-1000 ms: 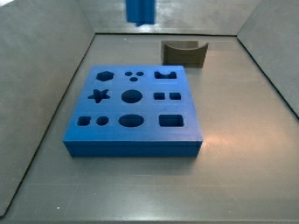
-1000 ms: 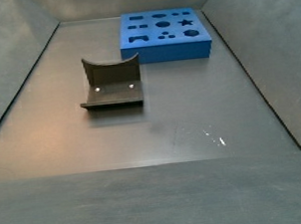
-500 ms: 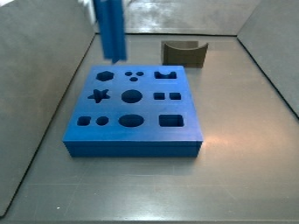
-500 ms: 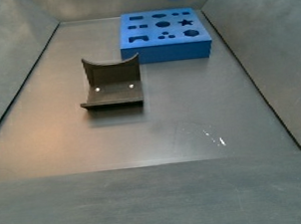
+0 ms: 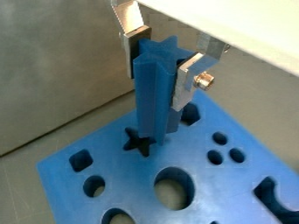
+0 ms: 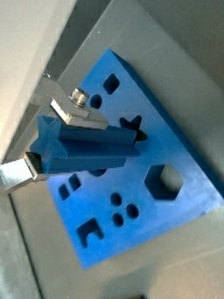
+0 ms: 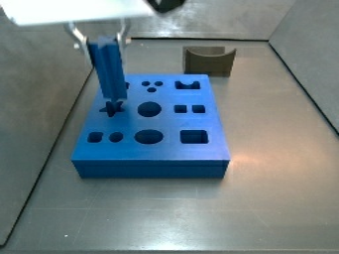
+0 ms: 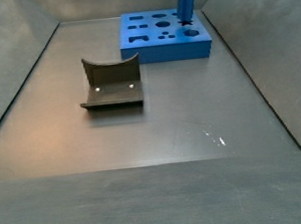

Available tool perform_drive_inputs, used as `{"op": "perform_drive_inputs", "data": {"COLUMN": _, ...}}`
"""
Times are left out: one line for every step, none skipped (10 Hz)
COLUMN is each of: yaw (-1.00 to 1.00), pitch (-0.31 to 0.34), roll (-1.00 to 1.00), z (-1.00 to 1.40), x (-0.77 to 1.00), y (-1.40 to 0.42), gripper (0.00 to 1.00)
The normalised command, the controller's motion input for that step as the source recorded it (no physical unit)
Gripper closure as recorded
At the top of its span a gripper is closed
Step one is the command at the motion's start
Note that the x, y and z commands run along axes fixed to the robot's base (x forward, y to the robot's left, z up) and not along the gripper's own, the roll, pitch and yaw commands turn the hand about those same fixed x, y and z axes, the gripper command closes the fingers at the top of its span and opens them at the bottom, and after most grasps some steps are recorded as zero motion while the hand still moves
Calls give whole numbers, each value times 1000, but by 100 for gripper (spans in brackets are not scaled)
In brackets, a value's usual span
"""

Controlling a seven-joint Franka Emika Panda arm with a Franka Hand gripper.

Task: Insert the star object.

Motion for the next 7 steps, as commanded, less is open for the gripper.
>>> {"op": "perform_drive_inputs", "data": {"yaw": 97, "pitch": 16, "roll": 194, "z": -506, "x": 0, "y": -157, "gripper": 100}}
{"op": "perform_drive_inputs", "data": {"yaw": 149, "pitch": 1, "roll": 226, "z": -497, "x": -6, "y": -123, "gripper": 100}}
{"op": "perform_drive_inputs", "data": {"yaw": 240, "pitch": 0, "roll": 230, "z": -503, "x": -111, "y": -123, "gripper": 100}}
{"op": "perform_drive_inputs", "data": {"yaw": 240, "pitch": 0, "roll": 89, "z": -423, "x": 0, "y": -209, "gripper": 100}}
{"op": "perform_drive_inputs", "data": {"yaw": 23, "pitch": -49, "roll": -46, "z": -237, "x": 0, "y": -180, "gripper": 100}}
{"op": "perform_drive_inputs", "data": {"yaw": -77, "pitch": -1, "roll": 0, "z": -346, "x": 0, "y": -94, "gripper": 100}}
{"op": "perform_drive_inputs", "data": {"yaw": -160, "pitch": -20, "roll": 0, "z": -354, "x": -206, "y": -203, "gripper": 100}}
